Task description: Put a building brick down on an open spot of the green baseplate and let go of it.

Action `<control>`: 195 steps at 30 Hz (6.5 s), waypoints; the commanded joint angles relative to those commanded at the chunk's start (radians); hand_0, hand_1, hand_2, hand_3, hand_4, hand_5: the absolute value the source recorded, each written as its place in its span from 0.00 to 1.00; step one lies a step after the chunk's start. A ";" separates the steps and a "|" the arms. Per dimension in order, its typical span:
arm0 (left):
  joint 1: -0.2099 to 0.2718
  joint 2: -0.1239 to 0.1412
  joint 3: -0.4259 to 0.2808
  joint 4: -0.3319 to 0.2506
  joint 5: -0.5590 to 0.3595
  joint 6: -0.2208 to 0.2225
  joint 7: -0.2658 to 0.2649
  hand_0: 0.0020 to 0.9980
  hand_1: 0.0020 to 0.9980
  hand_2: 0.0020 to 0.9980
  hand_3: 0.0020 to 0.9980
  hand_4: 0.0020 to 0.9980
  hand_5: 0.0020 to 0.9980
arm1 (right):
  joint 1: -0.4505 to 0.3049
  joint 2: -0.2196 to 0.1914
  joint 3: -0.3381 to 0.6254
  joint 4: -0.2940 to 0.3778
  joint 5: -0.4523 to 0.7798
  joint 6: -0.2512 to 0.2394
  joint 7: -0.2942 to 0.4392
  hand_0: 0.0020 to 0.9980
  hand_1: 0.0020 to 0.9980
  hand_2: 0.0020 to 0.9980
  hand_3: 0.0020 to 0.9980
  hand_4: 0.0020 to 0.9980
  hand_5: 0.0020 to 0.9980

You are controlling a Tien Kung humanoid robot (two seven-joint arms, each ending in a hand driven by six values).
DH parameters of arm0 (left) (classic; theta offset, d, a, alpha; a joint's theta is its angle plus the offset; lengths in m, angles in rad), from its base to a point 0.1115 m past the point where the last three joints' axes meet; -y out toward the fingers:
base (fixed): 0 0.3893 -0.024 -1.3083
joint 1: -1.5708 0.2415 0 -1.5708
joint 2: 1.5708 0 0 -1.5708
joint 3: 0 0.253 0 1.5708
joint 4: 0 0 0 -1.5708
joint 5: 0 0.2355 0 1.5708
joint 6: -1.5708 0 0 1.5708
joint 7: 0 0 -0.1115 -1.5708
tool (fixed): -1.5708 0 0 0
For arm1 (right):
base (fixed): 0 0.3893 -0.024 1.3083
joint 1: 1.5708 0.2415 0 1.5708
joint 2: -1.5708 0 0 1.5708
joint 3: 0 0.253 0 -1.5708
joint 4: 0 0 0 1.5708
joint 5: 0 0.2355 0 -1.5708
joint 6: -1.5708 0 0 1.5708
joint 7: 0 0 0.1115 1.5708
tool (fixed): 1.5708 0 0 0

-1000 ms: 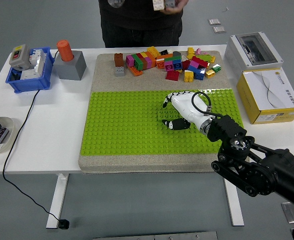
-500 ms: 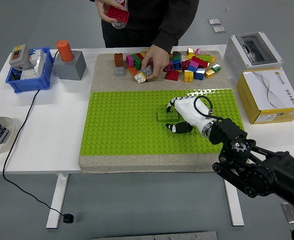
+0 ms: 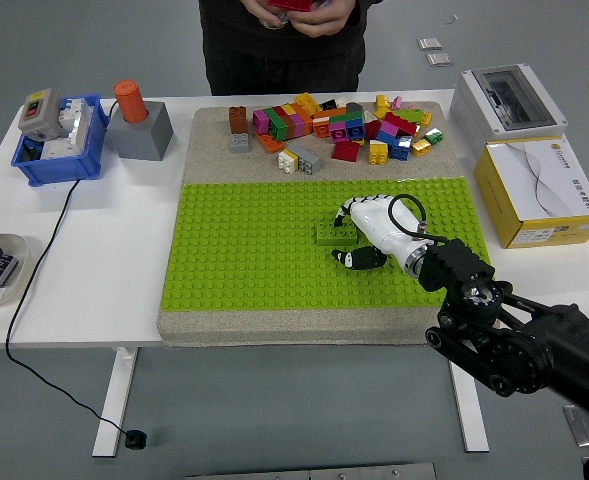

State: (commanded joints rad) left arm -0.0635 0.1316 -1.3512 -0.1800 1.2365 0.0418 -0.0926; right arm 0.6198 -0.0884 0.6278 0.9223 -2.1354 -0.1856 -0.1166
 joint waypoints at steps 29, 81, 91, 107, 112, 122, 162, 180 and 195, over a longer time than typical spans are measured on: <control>0.000 -0.001 -0.001 0.000 0.000 0.000 0.000 0.66 0.62 0.61 0.72 0.74 0.19 | -0.003 0.000 0.003 0.001 0.015 -0.007 0.009 0.79 0.80 0.84 0.60 0.73 0.42; 0.040 0.015 -0.025 0.000 0.016 0.027 0.031 0.66 0.62 0.61 0.71 0.73 0.20 | -0.229 -0.264 0.448 0.250 -0.134 -0.039 -0.084 0.69 0.70 0.75 0.63 0.72 0.08; 0.035 0.010 -0.026 0.000 0.020 0.034 0.032 0.66 0.62 0.61 0.71 0.73 0.20 | -0.214 -0.246 0.395 0.262 -0.133 0.048 -0.126 0.72 0.74 0.79 0.64 0.73 0.08; 0.032 0.018 -0.023 0.000 0.022 0.036 0.039 0.66 0.61 0.60 0.70 0.71 0.20 | -0.269 -0.222 0.424 0.338 -0.093 0.051 -0.137 0.74 0.76 0.82 0.64 0.74 0.13; 0.024 0.024 -0.012 0.000 0.010 0.038 0.032 0.66 0.61 0.60 0.70 0.71 0.20 | -0.294 -0.221 0.461 0.355 -0.098 0.043 -0.137 0.74 0.76 0.81 0.64 0.74 0.14; 0.026 0.025 -0.017 0.000 0.006 0.040 0.035 0.66 0.61 0.60 0.70 0.70 0.21 | -0.311 -0.228 0.486 0.338 -0.094 0.034 -0.140 0.74 0.76 0.81 0.64 0.74 0.15; 0.020 0.008 -0.043 0.000 0.036 0.034 0.035 0.66 0.61 0.60 0.70 0.70 0.20 | -0.235 -0.203 0.309 0.240 -0.018 0.053 -0.148 0.74 0.77 0.82 0.64 0.81 0.32; 0.019 0.007 -0.042 0.000 0.035 0.031 0.033 0.66 0.61 0.60 0.70 0.70 0.20 | -0.225 -0.188 0.310 0.188 -0.019 0.041 -0.134 0.74 0.76 0.80 0.59 0.82 0.37; 0.018 0.007 -0.041 0.000 0.034 0.030 0.032 0.66 0.61 0.60 0.70 0.70 0.19 | -0.224 -0.187 0.309 0.181 -0.018 0.033 -0.127 0.73 0.75 0.79 0.56 0.81 0.38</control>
State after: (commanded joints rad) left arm -0.0453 0.1388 -1.3917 -0.1800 1.2702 0.0718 -0.0606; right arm 0.3963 -0.2753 0.9365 1.1029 -2.1537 -0.1528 -0.2434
